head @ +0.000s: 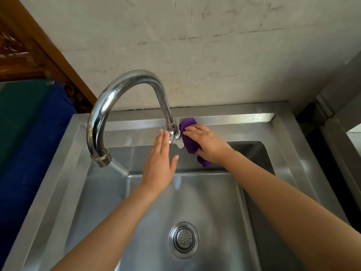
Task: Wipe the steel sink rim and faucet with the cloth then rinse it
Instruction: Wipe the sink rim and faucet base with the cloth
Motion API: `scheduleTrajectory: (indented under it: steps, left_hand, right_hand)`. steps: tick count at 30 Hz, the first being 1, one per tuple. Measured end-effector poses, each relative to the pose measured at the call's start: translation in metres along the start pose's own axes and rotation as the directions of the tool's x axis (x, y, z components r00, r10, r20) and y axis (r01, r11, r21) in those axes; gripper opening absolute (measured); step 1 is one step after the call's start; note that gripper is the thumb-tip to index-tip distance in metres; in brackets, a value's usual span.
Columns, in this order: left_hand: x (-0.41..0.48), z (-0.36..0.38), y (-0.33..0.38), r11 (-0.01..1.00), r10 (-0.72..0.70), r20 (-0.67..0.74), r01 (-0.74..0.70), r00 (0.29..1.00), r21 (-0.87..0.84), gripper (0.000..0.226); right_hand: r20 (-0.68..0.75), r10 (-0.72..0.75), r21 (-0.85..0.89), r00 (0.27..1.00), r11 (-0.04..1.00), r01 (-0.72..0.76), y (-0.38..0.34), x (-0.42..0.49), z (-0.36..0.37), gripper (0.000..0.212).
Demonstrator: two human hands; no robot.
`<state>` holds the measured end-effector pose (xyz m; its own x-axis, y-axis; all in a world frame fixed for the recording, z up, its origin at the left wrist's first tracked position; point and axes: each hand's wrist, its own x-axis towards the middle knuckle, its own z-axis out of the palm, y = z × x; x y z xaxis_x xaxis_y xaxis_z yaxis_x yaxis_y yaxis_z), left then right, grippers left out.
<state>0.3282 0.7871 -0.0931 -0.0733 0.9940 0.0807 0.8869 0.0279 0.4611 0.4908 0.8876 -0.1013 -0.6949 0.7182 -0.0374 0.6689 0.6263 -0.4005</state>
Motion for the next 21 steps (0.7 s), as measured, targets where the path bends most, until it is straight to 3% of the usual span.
scheduleTrajectory:
  steps: [3, 9, 17, 21]
  left_hand:
    - [-0.001, 0.001, 0.000, 1.000, -0.016, 0.003, 0.016, 1.000, -0.010, 0.073]
    - [-0.002, 0.002, 0.002, 1.000, -0.023, -0.027, 0.022, 0.999, -0.018, 0.073]
    - [-0.003, 0.004, 0.003, 0.999, -0.031, -0.051, 0.029, 0.998, -0.034, 0.073]
    - [-0.004, 0.004, 0.004, 0.999, -0.038, -0.043, 0.036, 0.998, -0.035, 0.073]
  right_hand:
    - [-0.016, -0.002, -0.014, 1.000, 1.000, 0.002, 0.000, 0.005, 0.002, 0.070]
    - [0.079, 0.051, 0.277, 0.996, 0.958, -0.071, -0.003, 0.023, -0.011, 0.083]
    - [0.261, -0.015, 0.177, 0.965, 0.984, -0.033, -0.008, 0.057, -0.033, 0.079]
    - [0.171, 0.026, 0.171, 0.985, 0.984, -0.055, -0.007, 0.044, -0.025, 0.070]
